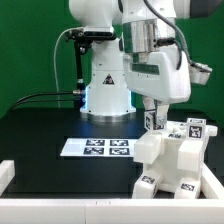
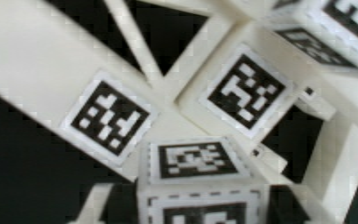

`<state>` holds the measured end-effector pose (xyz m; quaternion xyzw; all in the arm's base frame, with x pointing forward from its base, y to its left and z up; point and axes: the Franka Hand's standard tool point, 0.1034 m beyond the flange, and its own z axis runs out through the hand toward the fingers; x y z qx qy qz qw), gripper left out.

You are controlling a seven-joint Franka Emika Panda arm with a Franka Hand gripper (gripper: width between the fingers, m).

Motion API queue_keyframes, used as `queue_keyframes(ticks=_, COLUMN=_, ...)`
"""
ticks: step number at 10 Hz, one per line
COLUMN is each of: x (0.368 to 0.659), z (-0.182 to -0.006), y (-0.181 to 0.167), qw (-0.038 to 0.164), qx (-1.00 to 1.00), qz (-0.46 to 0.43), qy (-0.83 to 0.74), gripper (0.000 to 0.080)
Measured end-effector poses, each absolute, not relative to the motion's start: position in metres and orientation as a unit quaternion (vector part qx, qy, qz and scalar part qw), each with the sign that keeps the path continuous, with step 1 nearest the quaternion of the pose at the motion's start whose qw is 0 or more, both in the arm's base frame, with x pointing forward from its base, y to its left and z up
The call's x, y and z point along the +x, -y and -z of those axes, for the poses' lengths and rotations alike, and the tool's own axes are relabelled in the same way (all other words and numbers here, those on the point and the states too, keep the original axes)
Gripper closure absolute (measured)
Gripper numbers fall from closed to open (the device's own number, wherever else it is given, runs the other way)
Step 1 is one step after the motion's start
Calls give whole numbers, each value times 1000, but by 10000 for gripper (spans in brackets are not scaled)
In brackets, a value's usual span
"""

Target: Assemble chair

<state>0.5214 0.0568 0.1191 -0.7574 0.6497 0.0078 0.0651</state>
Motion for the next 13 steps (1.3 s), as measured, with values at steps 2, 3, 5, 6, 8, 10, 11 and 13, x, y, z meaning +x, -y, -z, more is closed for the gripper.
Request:
queue_keyframes(ticks=2, x=524, z=-119, y=-56, qw=69, qx=-727, qz=-2, qy=-683, gripper=517)
queue_keyframes(ticks=3, x=524, z=-119, y=-55, qw=70, qx=-716, qz=-2, qy=-695, gripper=517)
queue_keyframes(ticks=5, x=524, z=-118, y=-57, qw=70, qx=-721, qz=-3, qy=-689, gripper=318)
queue_keyframes(ticks=6, x=523, z=-118, y=-60, qw=68, qx=-767, qz=4, qy=-638, gripper=200)
queue_keyframes(ticks=8, x=525, z=-118, y=-60, qw=71, qx=-830, qz=18, qy=-552, gripper=165)
queue_keyframes(ticks=10, x=520, z=-116, y=-60, qw=65, qx=-881, qz=22, qy=-469, gripper=154)
queue_keyframes(ticks=11, x=520, z=-115, y=-60, qw=64, qx=-897, qz=25, qy=-437, gripper=154)
queue_keyframes(ticks=13, x=520, z=-115, y=-60, qw=60, qx=-924, qz=29, qy=-377, gripper=151)
